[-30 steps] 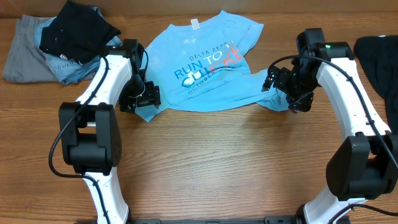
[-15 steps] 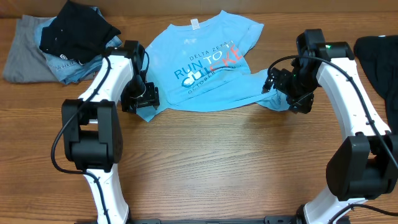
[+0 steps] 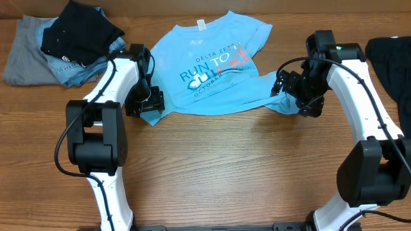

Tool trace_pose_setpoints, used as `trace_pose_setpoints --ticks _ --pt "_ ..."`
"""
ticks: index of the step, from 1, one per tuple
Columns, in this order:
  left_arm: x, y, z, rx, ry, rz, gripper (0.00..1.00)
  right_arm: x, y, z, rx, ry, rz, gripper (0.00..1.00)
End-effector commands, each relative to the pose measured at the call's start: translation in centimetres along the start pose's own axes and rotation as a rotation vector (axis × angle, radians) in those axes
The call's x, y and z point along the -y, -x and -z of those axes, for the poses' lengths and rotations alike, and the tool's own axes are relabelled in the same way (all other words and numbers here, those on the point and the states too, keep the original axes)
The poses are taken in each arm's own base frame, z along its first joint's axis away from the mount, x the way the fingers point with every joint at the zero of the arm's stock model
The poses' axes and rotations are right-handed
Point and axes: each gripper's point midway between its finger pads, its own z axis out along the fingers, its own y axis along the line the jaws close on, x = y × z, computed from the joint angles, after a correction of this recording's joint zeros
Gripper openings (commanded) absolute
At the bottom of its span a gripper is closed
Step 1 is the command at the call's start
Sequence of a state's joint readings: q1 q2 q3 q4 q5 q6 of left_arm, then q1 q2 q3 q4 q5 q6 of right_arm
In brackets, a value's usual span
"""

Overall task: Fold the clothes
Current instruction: 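Grasp the shirt's left and right top edges with both grippers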

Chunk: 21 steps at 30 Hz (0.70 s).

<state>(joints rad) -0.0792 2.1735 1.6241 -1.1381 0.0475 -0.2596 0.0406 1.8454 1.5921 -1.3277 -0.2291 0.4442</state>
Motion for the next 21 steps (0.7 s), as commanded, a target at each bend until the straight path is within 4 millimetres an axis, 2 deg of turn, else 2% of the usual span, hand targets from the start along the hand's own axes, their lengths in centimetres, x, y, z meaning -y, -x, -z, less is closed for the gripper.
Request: trace_pose_setpoints --ticks 1,5,11,14,21 --pt "-0.1 -0.8 -1.3 -0.031 0.02 -0.014 0.75 0.0 0.0 -0.2 -0.005 0.003 0.0 1.0" --pt "-0.2 -1.4 -2.2 -0.048 0.018 -0.028 0.77 0.0 0.0 -0.2 -0.005 0.002 0.0 1.0" --pt "-0.3 -2.0 -2.9 -0.063 0.021 -0.028 0.75 0.0 0.0 -0.2 -0.004 0.001 0.0 1.0" --pt "-0.4 -2.3 -3.5 -0.071 0.023 -0.029 0.66 0.1 0.0 -0.2 -0.003 -0.006 0.0 1.0" --pt "-0.9 -3.7 -4.9 -0.103 0.032 -0.027 0.15 1.1 0.8 -1.1 0.036 -0.05 0.002 1.0"
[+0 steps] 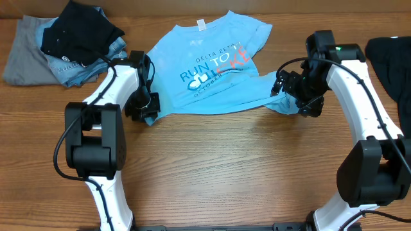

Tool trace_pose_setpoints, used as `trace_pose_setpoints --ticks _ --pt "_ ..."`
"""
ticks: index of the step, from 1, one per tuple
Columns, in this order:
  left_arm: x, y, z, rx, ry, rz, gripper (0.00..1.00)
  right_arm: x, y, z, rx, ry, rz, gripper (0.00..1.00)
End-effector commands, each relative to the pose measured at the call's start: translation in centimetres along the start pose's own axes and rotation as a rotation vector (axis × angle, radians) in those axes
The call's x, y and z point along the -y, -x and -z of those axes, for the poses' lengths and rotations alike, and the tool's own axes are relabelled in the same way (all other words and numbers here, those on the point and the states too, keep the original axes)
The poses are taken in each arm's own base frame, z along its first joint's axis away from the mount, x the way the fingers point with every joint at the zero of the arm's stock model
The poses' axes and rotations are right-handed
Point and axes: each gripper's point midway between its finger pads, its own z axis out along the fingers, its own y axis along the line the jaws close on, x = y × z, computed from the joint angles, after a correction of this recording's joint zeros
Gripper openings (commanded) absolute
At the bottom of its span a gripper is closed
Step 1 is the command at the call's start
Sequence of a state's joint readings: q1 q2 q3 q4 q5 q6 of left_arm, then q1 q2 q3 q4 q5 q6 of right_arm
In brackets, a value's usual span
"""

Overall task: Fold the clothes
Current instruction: 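Grasp the shirt's left and right top edges with both grippers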

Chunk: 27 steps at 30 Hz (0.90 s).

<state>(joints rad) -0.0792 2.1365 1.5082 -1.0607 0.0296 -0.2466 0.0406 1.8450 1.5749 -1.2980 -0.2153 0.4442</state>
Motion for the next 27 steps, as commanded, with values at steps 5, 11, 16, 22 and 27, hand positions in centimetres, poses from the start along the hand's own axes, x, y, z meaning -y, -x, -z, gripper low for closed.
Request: trace_pose_setpoints --ticks 5,11,16,22,27 --pt "-0.2 -3.0 -3.9 -0.119 0.017 -0.014 0.04 0.8 1.7 -1.3 0.074 -0.036 0.011 1.0" --pt "-0.3 -3.1 -4.0 -0.124 0.018 -0.014 0.04 0.1 2.8 -1.4 0.116 -0.009 0.021 1.0" --pt "-0.3 -3.2 -4.0 -0.125 0.019 -0.014 0.04 0.5 3.1 -2.9 0.132 -0.011 0.022 1.0" --pt "-0.3 -3.2 -4.0 -0.124 0.018 -0.014 0.04 1.2 3.4 -5.2 0.155 -0.008 0.023 0.88" --pt "-0.2 -3.1 -4.0 -0.123 0.018 -0.014 0.04 0.9 4.0 -5.2 0.176 0.002 0.027 0.75"
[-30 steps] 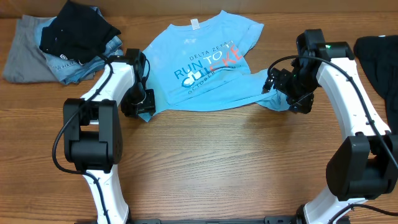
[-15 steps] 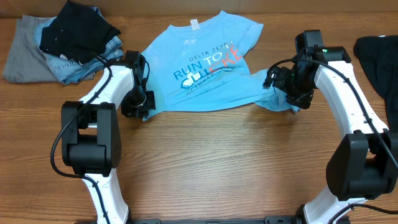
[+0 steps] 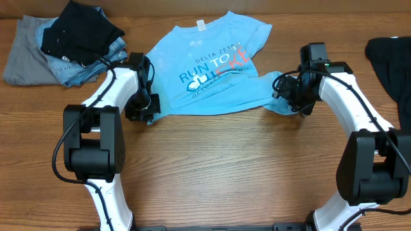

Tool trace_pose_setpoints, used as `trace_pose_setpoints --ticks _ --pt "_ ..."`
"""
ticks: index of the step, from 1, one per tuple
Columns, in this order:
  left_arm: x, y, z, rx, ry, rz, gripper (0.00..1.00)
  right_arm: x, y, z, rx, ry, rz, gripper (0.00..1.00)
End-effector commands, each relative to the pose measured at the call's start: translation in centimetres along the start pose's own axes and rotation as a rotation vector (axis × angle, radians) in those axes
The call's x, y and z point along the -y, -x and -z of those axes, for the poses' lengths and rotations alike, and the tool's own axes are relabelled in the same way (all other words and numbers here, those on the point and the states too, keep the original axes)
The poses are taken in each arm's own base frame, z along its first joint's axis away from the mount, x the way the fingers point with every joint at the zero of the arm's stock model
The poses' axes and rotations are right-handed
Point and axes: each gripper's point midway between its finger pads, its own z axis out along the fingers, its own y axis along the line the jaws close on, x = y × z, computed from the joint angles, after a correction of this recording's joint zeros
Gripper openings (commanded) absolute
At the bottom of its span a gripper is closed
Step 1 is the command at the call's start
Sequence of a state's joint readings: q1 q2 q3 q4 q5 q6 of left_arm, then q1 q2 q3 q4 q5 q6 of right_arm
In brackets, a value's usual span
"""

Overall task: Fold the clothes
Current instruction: 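Grasp the shirt's left and right top edges with both grippers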

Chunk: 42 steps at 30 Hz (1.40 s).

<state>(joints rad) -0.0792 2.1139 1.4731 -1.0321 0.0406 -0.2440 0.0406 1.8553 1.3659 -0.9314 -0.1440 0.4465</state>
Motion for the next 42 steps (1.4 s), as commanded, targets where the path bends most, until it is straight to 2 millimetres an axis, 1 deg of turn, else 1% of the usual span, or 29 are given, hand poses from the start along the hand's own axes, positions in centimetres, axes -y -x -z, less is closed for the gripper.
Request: trace_pose_setpoints --ticks 1,4,7,12,18,20,23,25,28,34,36,39,42 --pt "-0.4 -2.9 -3.9 -0.136 0.033 -0.01 0.04 0.2 0.5 -0.2 0.02 -0.008 0.001 0.74" --pt "-0.4 -2.9 -3.9 -0.137 0.032 -0.01 0.04 0.9 0.9 -0.4 0.049 -0.051 -0.035 0.74" --pt "-0.4 -2.9 -3.9 -0.136 0.032 -0.01 0.04 1.8 0.8 -0.8 0.054 -0.086 -0.057 0.74" --pt "-0.4 -2.8 -3.9 -0.131 0.031 -0.011 0.05 2.0 0.6 -1.5 0.043 -0.092 -0.058 0.75" --pt "-0.4 -2.8 -3.9 -0.129 0.031 -0.011 0.05 2.1 0.5 -2.8 0.02 -0.095 -0.06 0.71" --pt "-0.4 -2.8 -3.9 -0.129 0.031 -0.011 0.05 2.3 0.4 -3.5 0.007 -0.102 -0.062 0.65" --pt "-0.4 -2.7 -3.9 -0.125 0.03 -0.011 0.05 2.4 0.4 -4.0 0.002 -0.106 -0.063 0.6" --pt "-0.4 -2.6 -3.9 -0.124 0.03 -0.011 0.05 2.3 0.5 -4.0 0.006 -0.104 -0.062 0.52" --pt "-0.4 -2.6 -3.9 -0.122 0.032 -0.011 0.05 2.3 0.6 -4.0 0.01 -0.101 -0.062 0.36" --pt "-0.4 -2.6 -3.9 -0.122 0.031 -0.012 0.04 2.3 0.6 -4.0 0.011 -0.101 -0.064 0.08" --pt "-0.4 -2.7 -3.9 -0.126 0.032 -0.012 0.04 2.3 0.7 -4.0 0.012 -0.1 -0.064 0.04" --pt "-0.5 -3.0 -3.8 -0.14 0.036 -0.012 0.04 2.3 0.8 -3.8 0.013 -0.1 -0.064 0.04" --pt "-0.6 -3.4 -3.3 -0.16 0.041 -0.009 0.04 2.4 0.9 -3.1 0.006 -0.106 -0.084 0.04"
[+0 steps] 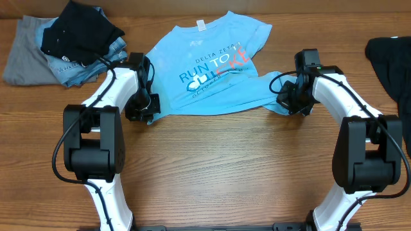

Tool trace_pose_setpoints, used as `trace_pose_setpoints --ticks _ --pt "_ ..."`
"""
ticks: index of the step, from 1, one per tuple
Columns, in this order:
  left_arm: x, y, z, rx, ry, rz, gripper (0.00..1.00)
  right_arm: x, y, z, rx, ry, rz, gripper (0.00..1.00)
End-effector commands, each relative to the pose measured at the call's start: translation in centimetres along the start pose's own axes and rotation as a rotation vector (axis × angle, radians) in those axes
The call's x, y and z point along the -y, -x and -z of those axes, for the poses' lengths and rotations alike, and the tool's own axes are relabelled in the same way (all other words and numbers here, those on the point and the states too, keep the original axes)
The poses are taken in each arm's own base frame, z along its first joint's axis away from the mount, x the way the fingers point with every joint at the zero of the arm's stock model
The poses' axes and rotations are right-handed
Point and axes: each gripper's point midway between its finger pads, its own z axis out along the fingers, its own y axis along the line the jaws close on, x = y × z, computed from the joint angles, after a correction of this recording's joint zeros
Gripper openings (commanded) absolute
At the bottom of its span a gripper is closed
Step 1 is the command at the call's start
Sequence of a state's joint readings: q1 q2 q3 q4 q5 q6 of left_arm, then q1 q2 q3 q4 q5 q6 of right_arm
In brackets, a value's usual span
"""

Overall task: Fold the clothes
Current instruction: 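Grasp the shirt's left and right top edges with both grippers, then lift the shirt with both grippers and lay it flat toward the front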

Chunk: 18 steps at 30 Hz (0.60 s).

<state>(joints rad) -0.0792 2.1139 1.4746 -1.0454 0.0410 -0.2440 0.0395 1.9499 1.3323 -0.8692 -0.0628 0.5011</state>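
Observation:
A light blue T-shirt (212,67) with a "RUN TO" print lies face up on the wooden table, collar toward the far edge. My left gripper (142,110) sits at the shirt's lower left corner, pressed down on the fabric. My right gripper (287,101) rests at the bunched lower right corner. From overhead the fingers of both are hidden by the gripper bodies, so whether either holds cloth cannot be seen.
A pile of clothes (64,45), grey, denim and black, lies at the far left. A black garment (392,61) lies at the right edge. Bare wooden table (218,167) stretches in front of the shirt.
My right arm has drawn further left and in toward the shirt's right corner, the gripper now a little closer to the fabric. The left arm and the shirt look unchanged.
At first my left gripper sat slightly lower and further right on the shirt's left corner, and the right one was beyond the right corner. The left then shifted a little up and left and stayed. The right moved left by steps onto the bunched corner.

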Motion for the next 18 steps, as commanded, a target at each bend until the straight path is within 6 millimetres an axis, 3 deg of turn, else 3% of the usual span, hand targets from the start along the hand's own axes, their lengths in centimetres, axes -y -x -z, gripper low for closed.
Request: trace_pose_setpoints --ticks 1,9,18 --pt "-0.5 -3.1 -3.0 -0.154 0.04 -0.01 0.04 0.2 0.8 1.3 0.015 -0.004 -0.042 0.04" --pt "-0.2 -3.3 2.8 -0.087 0.021 0.02 0.04 1.6 1.6 7.1 0.023 -0.007 -0.12 0.04" --pt "-0.1 -4.5 12.9 0.182 -0.052 0.028 0.04 1.8 0.2 15.2 0.117 0.051 -0.119 0.04"
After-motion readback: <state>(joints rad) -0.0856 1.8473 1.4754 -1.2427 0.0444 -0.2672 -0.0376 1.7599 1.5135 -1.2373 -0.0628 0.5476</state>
